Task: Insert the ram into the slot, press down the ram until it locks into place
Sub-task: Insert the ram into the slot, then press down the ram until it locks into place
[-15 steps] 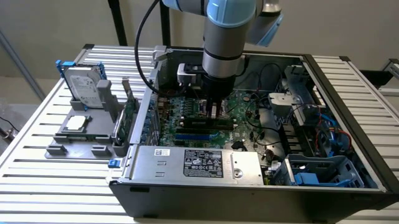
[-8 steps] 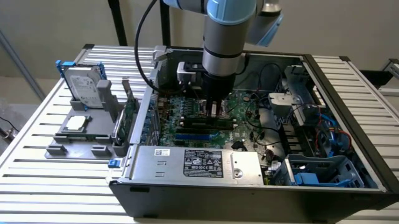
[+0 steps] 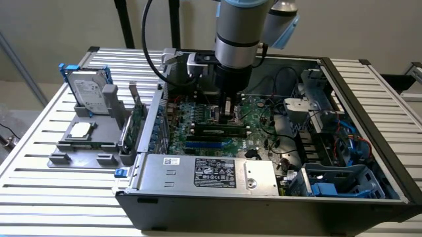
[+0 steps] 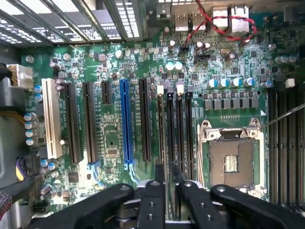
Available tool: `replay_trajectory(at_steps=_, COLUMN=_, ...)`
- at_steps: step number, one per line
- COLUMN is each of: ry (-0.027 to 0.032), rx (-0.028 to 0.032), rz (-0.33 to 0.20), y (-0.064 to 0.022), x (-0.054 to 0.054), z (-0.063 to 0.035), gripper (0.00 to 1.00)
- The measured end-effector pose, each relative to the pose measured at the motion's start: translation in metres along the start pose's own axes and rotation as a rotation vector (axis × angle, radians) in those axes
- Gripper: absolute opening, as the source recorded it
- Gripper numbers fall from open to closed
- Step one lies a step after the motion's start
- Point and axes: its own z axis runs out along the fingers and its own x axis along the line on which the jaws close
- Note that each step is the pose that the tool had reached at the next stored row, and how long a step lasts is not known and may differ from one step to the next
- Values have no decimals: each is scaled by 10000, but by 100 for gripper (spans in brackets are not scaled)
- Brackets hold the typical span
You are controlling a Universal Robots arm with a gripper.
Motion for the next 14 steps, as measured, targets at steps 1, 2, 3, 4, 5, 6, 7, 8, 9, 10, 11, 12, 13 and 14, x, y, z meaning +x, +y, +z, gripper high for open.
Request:
replay_trajectory(at_steps=1, ry=0, rx=0, rz=-1, y=0, x=0, z=0, gripper=13)
replay_trajectory(at_steps=2, ry=0, rx=0, rz=-2, y=0, x=0, z=0, gripper=11)
replay_trajectory(at_steps=3, ry=0, rx=0, rz=-3, y=0, x=0, z=0, gripper=11)
replay_trajectory(at_steps=4, ry=2, rx=-1, rz=-5, y=0, x=0, z=-1, gripper=11)
replay_trajectory(at_steps=5, ry=1, rx=-1, rz=-5, y=0, x=0, z=-1, gripper=11)
replay_trajectory(at_steps=6, ry=2, rx=-1, rz=-7, y=0, x=0, z=-1, gripper=11)
replay_trajectory(at_steps=7, ry=2, rx=-1, rz=-8, y=0, x=0, z=-1, gripper=11)
replay_trajectory(at_steps=8, ry=1, rx=-1, rz=-12, y=0, x=0, z=-1, gripper=11)
replay_trajectory(at_steps=9, ry=2, rx=-1, rz=-16, y=0, x=0, z=-2, gripper=11)
replay_trajectory(at_steps=10, ry=1, rx=-1, rz=-17, y=0, x=0, z=-2, gripper=11)
replay_trajectory(at_steps=11, ry=1, rx=-1, rz=-19, y=0, x=0, z=-1, gripper=11)
replay_trajectory(at_steps=12, ry=2, rx=-1, rz=-19, y=0, x=0, z=-2, gripper=11)
replay_trajectory(at_steps=13, ry=1, rx=-1, rz=-21, y=0, x=0, z=-1, gripper=11)
replay_trajectory(at_steps=14, ry=3, rx=-1, rz=-21, y=0, x=0, z=-2, gripper=11)
